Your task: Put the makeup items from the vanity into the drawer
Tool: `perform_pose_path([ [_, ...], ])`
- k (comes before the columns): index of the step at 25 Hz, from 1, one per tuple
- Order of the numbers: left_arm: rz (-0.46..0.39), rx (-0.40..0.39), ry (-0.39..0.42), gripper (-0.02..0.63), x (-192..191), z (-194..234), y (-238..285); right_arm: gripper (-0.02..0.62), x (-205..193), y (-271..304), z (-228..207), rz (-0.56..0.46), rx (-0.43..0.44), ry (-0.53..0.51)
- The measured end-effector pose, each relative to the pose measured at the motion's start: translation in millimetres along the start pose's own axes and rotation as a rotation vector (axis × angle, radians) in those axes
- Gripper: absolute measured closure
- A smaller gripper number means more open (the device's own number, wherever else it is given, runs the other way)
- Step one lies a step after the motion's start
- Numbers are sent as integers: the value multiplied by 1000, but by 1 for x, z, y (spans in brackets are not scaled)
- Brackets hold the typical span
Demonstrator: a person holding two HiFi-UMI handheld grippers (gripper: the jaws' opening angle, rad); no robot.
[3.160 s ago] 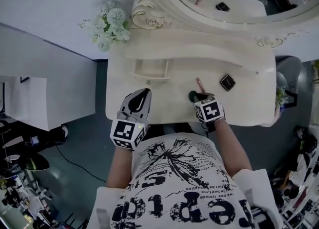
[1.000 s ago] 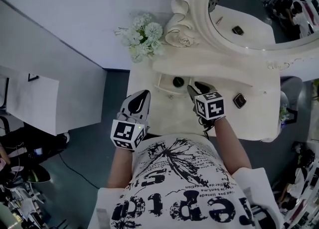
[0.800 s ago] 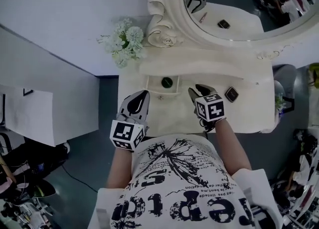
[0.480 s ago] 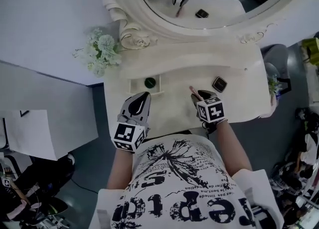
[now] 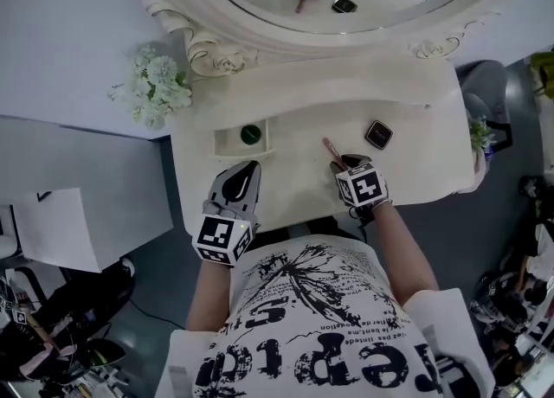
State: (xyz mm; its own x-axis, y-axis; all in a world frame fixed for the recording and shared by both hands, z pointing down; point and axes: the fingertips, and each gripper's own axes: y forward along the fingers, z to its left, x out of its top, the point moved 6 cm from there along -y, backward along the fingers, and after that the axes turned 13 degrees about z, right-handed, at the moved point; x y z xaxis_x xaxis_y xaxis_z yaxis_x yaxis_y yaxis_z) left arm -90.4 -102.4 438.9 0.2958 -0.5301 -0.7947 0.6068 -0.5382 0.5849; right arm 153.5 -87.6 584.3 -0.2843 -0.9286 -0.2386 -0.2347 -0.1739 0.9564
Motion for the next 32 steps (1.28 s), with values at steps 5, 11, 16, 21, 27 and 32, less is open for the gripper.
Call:
perform_pose_path([
  [5, 6, 17, -20, 584, -6, -4, -2, 540, -4, 3, -4, -8, -65, -12],
  [11, -15, 48, -38, 584, -6, -3, -9, 541, 1, -3, -4, -7, -54, -50],
  [16, -39, 67, -50, 584, -7, 3, -18, 541, 22, -22, 13, -72, 5, -65],
  [21, -70, 101, -58, 584, -5, 17, -33, 541, 58, -39, 42, -141, 54, -131],
  [27, -98, 161, -77, 584, -9, 44, -60, 541, 100, -45, 86, -186, 127, -219],
  [32, -105, 216, -113, 584, -20, 70, -80, 541, 128, -33, 126, -173, 173, -299],
])
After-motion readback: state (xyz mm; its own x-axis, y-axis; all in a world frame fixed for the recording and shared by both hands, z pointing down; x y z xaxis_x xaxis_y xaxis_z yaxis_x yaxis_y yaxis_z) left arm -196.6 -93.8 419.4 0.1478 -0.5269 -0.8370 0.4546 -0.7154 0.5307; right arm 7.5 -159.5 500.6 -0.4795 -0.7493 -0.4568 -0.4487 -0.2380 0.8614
